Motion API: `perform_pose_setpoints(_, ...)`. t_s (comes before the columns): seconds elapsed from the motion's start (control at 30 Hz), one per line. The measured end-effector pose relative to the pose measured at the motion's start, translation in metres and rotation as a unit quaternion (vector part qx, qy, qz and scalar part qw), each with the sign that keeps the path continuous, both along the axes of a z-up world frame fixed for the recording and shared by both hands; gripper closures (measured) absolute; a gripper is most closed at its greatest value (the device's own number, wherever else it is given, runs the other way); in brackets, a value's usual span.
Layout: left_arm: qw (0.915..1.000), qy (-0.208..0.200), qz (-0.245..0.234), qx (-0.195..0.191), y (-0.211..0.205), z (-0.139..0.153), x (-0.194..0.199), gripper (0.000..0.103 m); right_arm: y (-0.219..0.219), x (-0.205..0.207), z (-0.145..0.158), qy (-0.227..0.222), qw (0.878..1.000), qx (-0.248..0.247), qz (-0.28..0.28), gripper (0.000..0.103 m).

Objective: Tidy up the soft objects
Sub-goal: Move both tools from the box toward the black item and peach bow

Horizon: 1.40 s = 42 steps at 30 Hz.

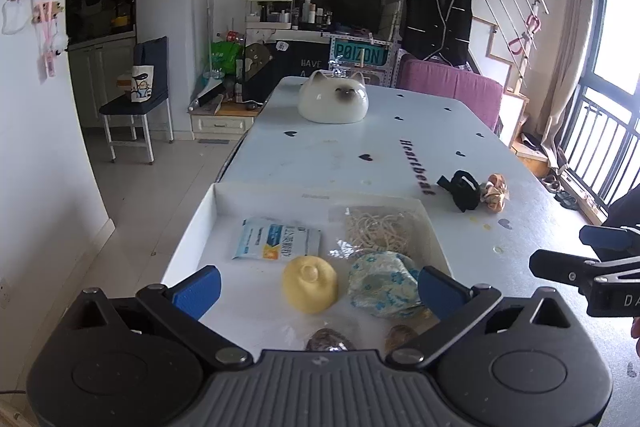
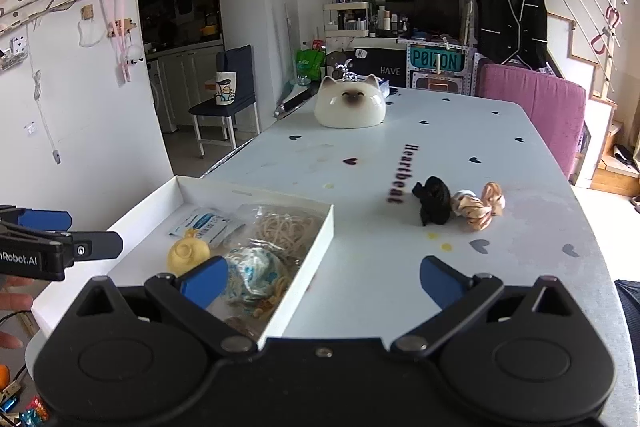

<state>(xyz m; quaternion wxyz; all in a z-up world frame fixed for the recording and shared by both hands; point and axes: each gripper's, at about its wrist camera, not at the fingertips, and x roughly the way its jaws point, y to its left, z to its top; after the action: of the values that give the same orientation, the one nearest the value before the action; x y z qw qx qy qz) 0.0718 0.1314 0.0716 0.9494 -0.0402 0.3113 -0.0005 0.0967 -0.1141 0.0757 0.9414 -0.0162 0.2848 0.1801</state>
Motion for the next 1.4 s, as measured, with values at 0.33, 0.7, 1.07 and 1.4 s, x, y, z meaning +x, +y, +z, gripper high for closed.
perform_pose_setpoints(0.33, 0.9997, -0.007, -0.021, 0.008, -0.032, 0.008, 0.022, 0.000, -0.030, 0.005, 0.003, -0.007, 0.999, 0.000, -0.031, 0.000)
perform_pose_setpoints(0.7, 0.9976, -0.029, -0.061, 0.010, -0.080, 0.018, 0.052, 0.000, -0.068, 0.016, 0.001, -0.006, 0.997, 0.001, -0.078, 0.000)
perform_pose_setpoints(1.07, 0.9940, -0.029, -0.105, -0.001, -0.121, 0.015, 0.088, 0.000, -0.105, 0.037, -0.009, 0.003, 0.994, 0.001, -0.110, 0.000)
perform_pose_setpoints(1.4, 0.9905, -0.001, -0.108, -0.084, -0.149, 0.017, 0.149, 0.000, -0.125, 0.073, -0.013, 0.009, 0.993, -0.014, -0.116, 0.000)
